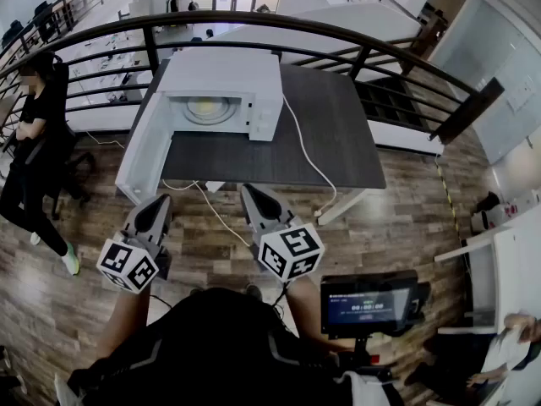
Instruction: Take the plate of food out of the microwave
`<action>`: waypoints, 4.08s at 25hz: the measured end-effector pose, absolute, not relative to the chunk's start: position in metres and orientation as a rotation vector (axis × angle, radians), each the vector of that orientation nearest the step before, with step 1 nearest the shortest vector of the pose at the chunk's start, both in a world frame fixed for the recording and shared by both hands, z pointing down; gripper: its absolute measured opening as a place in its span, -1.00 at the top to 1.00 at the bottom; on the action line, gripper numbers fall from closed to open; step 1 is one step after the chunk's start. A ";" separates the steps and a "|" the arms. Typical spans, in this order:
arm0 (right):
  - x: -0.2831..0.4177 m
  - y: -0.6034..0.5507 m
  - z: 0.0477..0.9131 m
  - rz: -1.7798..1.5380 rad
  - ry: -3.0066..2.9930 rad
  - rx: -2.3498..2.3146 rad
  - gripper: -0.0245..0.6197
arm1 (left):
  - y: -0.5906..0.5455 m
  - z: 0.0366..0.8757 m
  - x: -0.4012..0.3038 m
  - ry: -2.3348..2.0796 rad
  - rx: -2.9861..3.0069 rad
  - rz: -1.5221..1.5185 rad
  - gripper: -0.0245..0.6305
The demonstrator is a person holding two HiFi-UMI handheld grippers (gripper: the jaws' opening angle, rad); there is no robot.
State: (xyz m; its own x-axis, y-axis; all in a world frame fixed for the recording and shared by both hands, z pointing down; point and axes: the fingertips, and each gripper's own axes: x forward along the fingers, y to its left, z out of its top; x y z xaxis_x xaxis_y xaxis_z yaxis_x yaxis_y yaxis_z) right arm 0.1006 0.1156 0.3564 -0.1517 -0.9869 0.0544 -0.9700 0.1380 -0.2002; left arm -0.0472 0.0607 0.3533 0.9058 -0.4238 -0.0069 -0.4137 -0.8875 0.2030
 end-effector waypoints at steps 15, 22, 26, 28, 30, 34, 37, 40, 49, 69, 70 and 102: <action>0.104 0.120 0.352 -0.249 2.270 -1.989 0.94 | 0.065 0.350 -0.048 -0.647 2.875 -0.120 0.92; 0.106 0.116 0.351 -0.245 2.255 -1.994 0.94 | 0.061 0.354 -0.054 -0.665 2.857 -0.105 0.92; 0.107 0.109 0.352 -0.247 2.252 -1.999 0.94 | 0.057 0.352 -0.052 -0.672 2.866 -0.095 0.92; 0.108 0.106 0.352 -0.245 2.250 -2.004 0.94 | 0.054 0.353 -0.050 -0.670 2.870 -0.093 0.92; 0.107 0.102 0.353 -0.244 2.244 -2.019 0.94 | 0.052 0.352 -0.052 -0.675 2.877 -0.089 0.92; 0.100 0.081 0.357 -0.258 2.251 -2.037 0.94 | 0.045 0.348 -0.062 -0.704 2.894 -0.092 0.92; 0.090 0.057 0.360 -0.264 2.250 -2.053 0.82 | 0.040 0.345 -0.077 -0.693 2.906 -0.088 0.92; 0.081 0.031 0.363 -0.259 2.250 -2.094 0.74 | 0.033 0.340 -0.090 -0.674 2.923 -0.093 0.92; 0.071 -0.039 0.395 -0.422 2.155 -2.191 0.57 | 0.007 0.346 -0.120 -0.613 2.894 -0.106 0.92; 0.179 -0.227 0.521 -1.040 1.787 -2.051 0.53 | -0.092 0.345 -0.049 -0.786 2.919 -0.064 0.92; 0.183 -0.237 0.531 -1.067 1.766 -2.040 0.53 | -0.096 0.349 -0.047 -0.802 2.910 -0.047 0.92; 0.263 -0.368 0.666 -1.459 0.965 -1.762 0.56 | -0.158 0.386 -0.025 -1.019 2.826 0.247 0.92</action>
State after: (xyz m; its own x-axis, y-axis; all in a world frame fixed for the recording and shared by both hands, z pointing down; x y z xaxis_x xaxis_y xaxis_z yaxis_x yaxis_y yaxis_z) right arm 0.2625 -0.3675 0.6660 0.1114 -0.8538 0.5085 -0.1338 -0.5199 -0.8437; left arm -0.0252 -0.1577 0.3863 0.7590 -0.6208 0.1962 -0.6417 -0.7643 0.0638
